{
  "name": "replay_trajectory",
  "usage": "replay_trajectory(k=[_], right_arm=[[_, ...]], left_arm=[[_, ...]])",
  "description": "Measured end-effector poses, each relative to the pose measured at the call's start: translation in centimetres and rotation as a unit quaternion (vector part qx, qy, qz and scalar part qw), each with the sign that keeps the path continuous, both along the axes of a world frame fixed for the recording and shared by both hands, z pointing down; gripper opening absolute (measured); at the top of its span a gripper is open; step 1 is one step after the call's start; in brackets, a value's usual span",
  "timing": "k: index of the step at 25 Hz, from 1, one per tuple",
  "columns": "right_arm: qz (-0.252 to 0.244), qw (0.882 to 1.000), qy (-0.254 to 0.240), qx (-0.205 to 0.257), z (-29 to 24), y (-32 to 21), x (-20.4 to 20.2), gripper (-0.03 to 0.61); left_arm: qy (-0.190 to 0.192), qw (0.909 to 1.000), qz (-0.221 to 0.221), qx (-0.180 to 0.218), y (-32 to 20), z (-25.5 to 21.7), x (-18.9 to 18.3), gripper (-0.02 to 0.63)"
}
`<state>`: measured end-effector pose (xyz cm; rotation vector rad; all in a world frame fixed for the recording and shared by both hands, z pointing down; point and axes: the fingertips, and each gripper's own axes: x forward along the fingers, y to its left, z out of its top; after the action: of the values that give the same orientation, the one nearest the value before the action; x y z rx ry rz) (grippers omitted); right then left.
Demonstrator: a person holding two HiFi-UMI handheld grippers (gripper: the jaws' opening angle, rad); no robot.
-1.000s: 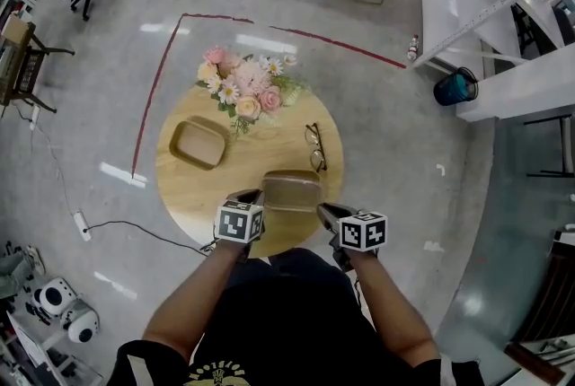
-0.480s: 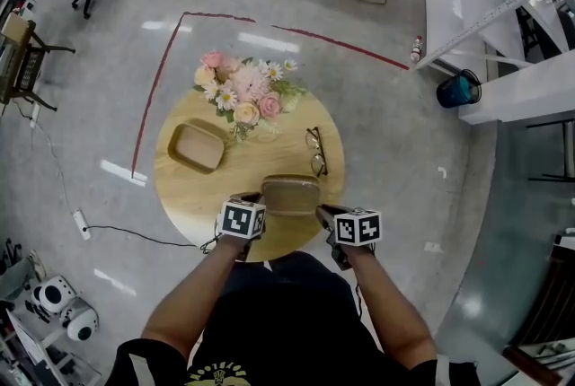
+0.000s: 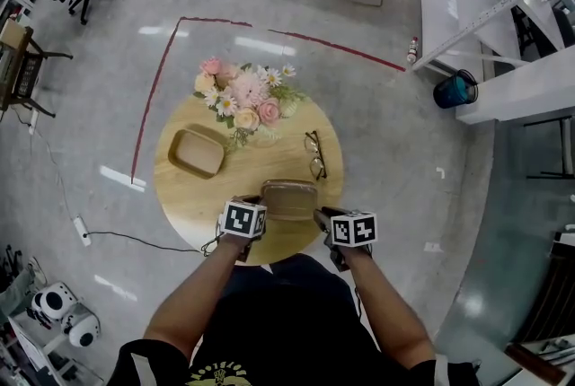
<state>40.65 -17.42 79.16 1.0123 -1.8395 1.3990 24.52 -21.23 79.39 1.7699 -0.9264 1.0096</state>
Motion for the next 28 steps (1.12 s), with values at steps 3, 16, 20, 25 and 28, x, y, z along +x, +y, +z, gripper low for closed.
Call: replay_trajectory(k=[3, 16, 20, 25, 28], right_arm=[[-0.004, 1.0, 0.011, 0.003, -0.2, -0.1, 0.0, 0.129], [0.0, 0.999, 0.029, 0.013, -1.2, 0.2, -0.5, 0.135], [0.001, 0.998, 0.04, 0.037, -2.9, 0.3, -0.6, 0.126], [0.016, 0.993, 0.004, 0.117, -8.2, -1.2, -2.8, 0.08], [0.032, 0.983, -0.013, 0.18, -12.2, -2.6, -4.6, 0.018]], left_arm=[[-0.007, 0.9999, 0.003, 0.009, -0.3, -0.2, -0.3, 0.029], [0.024, 0.999, -0.005, 0.038, -0.8, -2.2, -2.1, 0.095], [0.051, 0.9953, -0.016, 0.081, -1.4, -4.9, -3.2, 0.088], [0.097, 0.9801, -0.021, 0.172, -2.2, -11.4, -4.9, 0.018], [0.11, 0.968, -0.006, 0.225, -2.5, -15.9, -6.0, 0.003]])
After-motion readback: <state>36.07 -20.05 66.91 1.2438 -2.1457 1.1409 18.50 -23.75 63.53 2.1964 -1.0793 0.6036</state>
